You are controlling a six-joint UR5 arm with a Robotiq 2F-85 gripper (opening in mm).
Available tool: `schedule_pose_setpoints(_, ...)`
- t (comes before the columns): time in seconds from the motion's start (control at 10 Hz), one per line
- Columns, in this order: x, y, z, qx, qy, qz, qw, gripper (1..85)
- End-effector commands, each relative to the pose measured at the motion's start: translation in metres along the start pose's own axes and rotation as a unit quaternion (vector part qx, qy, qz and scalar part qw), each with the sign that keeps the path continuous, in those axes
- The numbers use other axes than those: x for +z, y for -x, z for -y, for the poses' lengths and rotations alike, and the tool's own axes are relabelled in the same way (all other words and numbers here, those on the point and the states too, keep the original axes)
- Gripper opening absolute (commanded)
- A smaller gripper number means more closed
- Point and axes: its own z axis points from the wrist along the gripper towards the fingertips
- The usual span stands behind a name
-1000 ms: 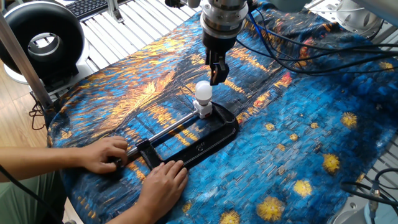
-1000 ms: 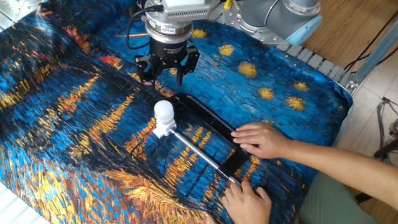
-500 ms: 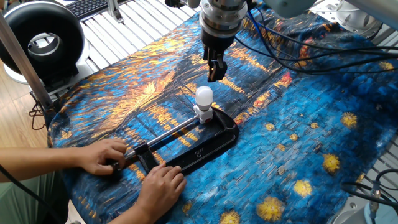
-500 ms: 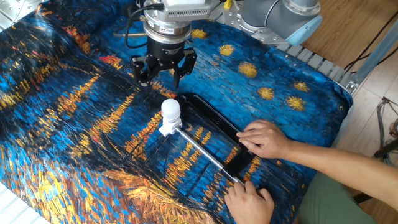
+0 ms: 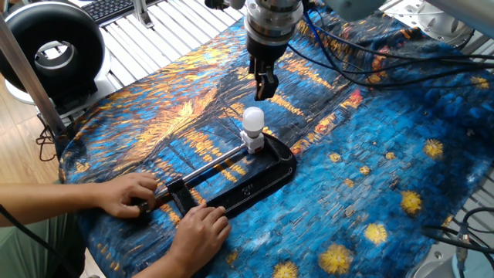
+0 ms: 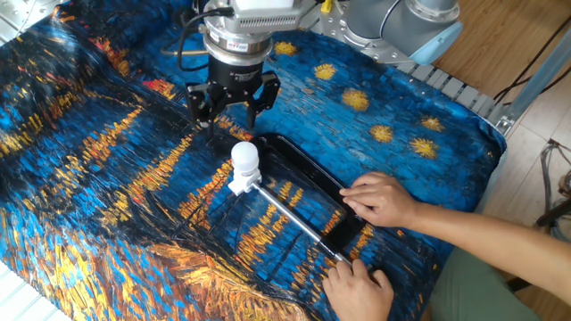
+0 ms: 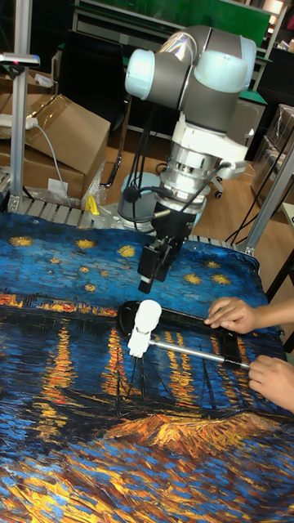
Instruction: Install the light bulb by rotating it
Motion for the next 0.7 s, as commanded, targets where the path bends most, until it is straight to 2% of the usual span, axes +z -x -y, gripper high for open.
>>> schedule_pose_setpoints(0.0,0.014,0.01,0.001,-0.008,0.035,-0.011,0.9993,64.0)
schedule_pose_setpoints(0.2,0.021,0.012,-0.008,-0.002,0.065,-0.013,0.9978,63.3)
schedule_pose_setpoints(0.4,0.023,0.001,-0.013,-0.015,0.077,-0.026,0.9966,63.3)
schedule_pose_setpoints(0.6,0.023,0.001,-0.018,-0.013,0.086,-0.023,0.9959,63.3)
